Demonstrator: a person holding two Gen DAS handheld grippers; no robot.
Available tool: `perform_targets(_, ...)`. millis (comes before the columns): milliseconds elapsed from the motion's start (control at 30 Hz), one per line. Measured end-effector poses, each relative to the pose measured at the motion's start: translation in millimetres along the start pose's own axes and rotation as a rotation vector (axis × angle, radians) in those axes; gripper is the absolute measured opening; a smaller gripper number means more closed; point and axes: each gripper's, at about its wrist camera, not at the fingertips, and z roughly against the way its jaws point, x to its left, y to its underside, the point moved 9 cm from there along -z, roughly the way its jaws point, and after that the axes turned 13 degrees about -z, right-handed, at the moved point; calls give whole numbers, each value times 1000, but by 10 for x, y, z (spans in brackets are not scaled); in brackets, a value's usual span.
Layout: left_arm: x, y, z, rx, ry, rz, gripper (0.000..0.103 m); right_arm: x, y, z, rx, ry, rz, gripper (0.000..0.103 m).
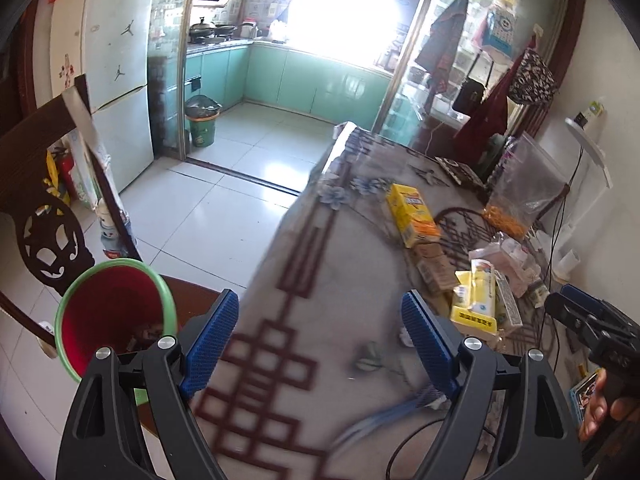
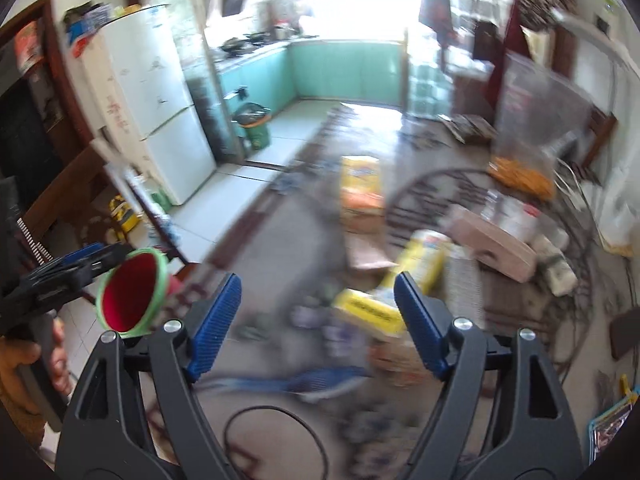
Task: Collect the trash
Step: 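Grasp the yellow toothpaste box with the left gripper while the right gripper grasps the white carton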
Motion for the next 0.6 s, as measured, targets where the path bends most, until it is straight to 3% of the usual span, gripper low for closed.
perform_targets(133,-436,3,-24,-2,10,4,80,-640,9,-83,42,52,-35,77)
perform_targets(333,-850,16,-76,13,-10,9,80,-1275,-6,-190,127,102,-25,77)
perform_targets(600,-1292,-115,-139,16,-13,-40,80,-1475,97,-707,237,116,-73,77)
